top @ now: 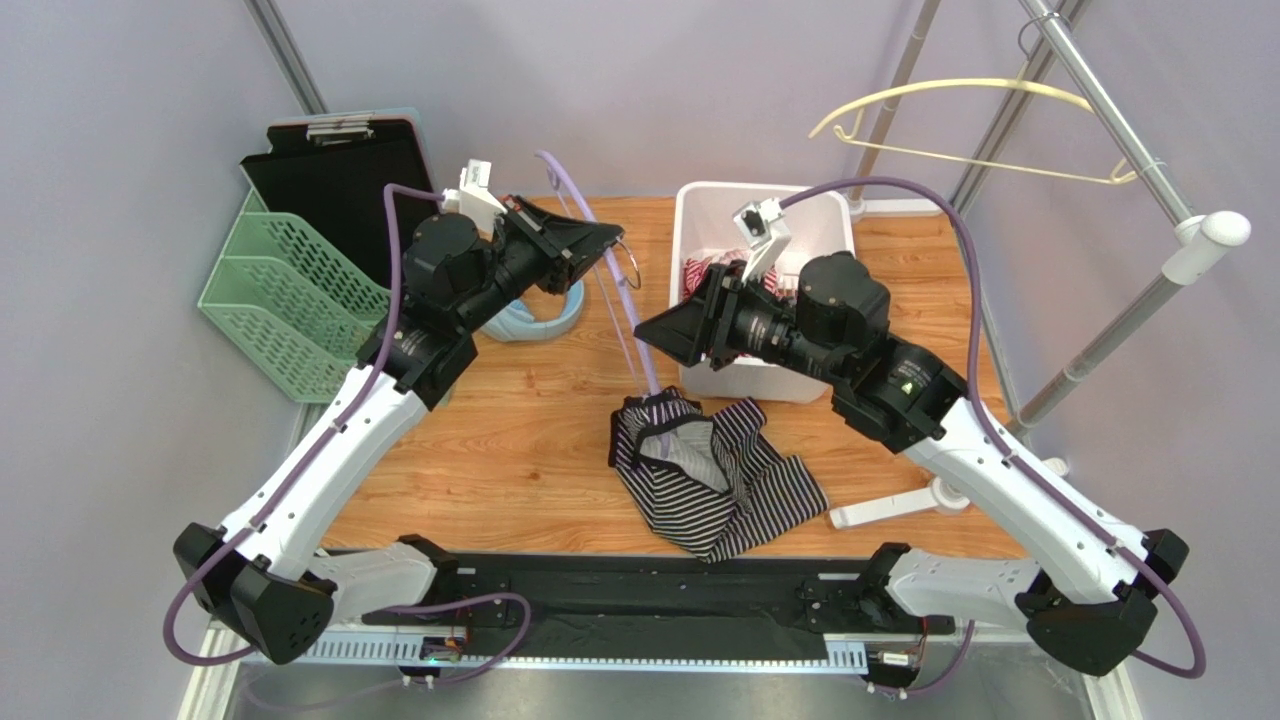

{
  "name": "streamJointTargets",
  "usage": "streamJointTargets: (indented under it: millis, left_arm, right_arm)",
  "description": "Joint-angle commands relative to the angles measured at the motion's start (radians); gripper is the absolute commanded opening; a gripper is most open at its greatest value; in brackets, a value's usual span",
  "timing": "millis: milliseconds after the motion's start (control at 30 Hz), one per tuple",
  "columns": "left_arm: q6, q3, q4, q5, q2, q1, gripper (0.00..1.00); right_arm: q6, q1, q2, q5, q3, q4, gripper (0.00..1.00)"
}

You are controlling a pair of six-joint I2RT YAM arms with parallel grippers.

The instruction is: Remove the tank top from the hanger

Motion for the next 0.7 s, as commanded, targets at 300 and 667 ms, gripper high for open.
streamJointTargets:
  millis: [300,667]
  left_arm:
    - [0.053,-0.012,0.02,0.034,0.009,0.044,0.0]
    - [0.049,-0.028,0.083,0.153,0.032,0.067,0.0]
  right_arm:
    - [-0.107,-0.05,0.129,-0.218,0.186,-0.064,0.58]
    - [-0.246,-0.05,0.084,-0.182,0.083,-0.069,0.64]
